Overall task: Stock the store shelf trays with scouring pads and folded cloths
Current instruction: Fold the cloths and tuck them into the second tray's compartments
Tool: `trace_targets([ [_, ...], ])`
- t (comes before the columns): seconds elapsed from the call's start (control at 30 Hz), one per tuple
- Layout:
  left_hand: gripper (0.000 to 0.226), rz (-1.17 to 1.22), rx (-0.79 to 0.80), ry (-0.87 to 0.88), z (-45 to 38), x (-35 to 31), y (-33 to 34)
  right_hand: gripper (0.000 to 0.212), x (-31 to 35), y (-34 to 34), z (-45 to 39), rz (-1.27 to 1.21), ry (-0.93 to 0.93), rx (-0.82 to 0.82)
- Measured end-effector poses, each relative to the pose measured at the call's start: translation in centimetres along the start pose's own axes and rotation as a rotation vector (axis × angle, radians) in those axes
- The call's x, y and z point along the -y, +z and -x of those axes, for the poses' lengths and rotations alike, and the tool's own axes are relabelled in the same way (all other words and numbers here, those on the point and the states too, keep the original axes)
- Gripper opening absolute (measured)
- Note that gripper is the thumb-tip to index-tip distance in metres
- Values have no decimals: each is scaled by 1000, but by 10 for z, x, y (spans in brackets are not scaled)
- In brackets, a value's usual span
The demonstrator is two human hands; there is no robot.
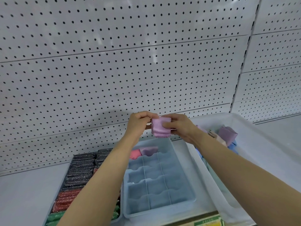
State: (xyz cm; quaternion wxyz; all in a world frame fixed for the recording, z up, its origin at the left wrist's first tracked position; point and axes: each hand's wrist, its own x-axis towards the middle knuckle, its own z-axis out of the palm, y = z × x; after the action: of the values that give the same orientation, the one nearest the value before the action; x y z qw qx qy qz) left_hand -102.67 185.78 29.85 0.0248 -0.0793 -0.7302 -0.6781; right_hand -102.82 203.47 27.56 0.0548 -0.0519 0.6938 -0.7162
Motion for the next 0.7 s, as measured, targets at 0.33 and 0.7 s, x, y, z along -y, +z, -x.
trace_targets([
  [0.33,19,-834,137,87,-2,54,-46,27,-42,37,-10,398,-51,51],
  [0.7,42,-1003,402,-79,12,99,-95,15,-126,104,-29,773,-30,97],
])
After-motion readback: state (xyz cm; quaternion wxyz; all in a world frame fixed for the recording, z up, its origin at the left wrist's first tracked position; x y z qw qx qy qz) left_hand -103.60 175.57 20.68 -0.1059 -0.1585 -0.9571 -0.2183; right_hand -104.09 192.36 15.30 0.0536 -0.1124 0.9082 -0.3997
